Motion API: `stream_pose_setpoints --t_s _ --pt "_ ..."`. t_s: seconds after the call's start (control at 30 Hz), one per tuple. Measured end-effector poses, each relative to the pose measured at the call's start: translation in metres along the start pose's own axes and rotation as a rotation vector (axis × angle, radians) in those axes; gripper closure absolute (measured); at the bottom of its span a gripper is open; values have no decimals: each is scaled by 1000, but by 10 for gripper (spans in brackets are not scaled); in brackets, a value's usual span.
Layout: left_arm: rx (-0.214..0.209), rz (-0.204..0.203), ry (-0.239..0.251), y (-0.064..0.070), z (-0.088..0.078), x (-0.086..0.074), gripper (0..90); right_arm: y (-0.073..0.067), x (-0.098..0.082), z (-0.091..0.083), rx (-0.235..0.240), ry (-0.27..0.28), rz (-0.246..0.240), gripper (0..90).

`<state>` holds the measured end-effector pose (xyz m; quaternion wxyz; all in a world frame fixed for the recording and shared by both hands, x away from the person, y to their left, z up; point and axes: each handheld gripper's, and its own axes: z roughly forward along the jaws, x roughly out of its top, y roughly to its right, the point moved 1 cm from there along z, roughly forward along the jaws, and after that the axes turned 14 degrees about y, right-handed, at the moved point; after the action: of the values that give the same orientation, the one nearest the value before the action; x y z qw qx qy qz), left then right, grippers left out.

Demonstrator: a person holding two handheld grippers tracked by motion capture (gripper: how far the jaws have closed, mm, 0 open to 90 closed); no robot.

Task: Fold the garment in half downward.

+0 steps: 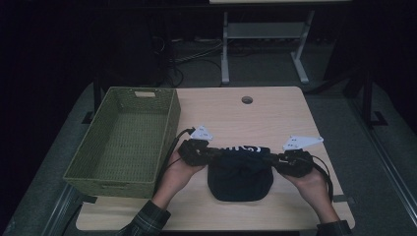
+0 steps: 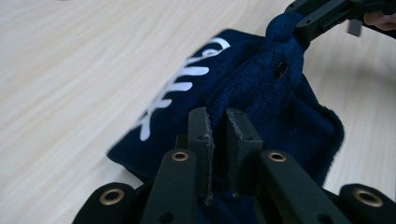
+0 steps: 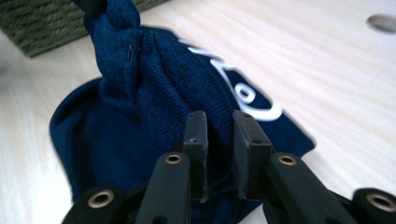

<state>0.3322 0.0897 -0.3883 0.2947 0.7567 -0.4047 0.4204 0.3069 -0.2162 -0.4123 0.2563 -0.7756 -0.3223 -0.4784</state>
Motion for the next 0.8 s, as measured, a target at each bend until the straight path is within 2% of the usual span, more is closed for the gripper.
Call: stream_pose_setpoints --t_s 0.03,0.13,0.23,0.4,0.5,0.8 --pt "-12 3 -21 2 0 -5 806 -4 -5 -1 5 -3 0 751" --pt "-18 -3 -26 5 0 -9 802 -8 -11 -2 10 -12 8 742" --pt "-35 11 -55 12 -2 -17 791 -16 -21 -5 28 -29 9 726" --pt "-53 10 -68 21 -4 -24 768 -22 -29 -11 37 -32 16 686" --pt "-58 9 -79 27 -5 -30 724 -27 -39 -16 53 -38 45 642" --pt "-72 -8 -108 39 -13 -49 697 -40 -53 -22 79 -67 33 625"
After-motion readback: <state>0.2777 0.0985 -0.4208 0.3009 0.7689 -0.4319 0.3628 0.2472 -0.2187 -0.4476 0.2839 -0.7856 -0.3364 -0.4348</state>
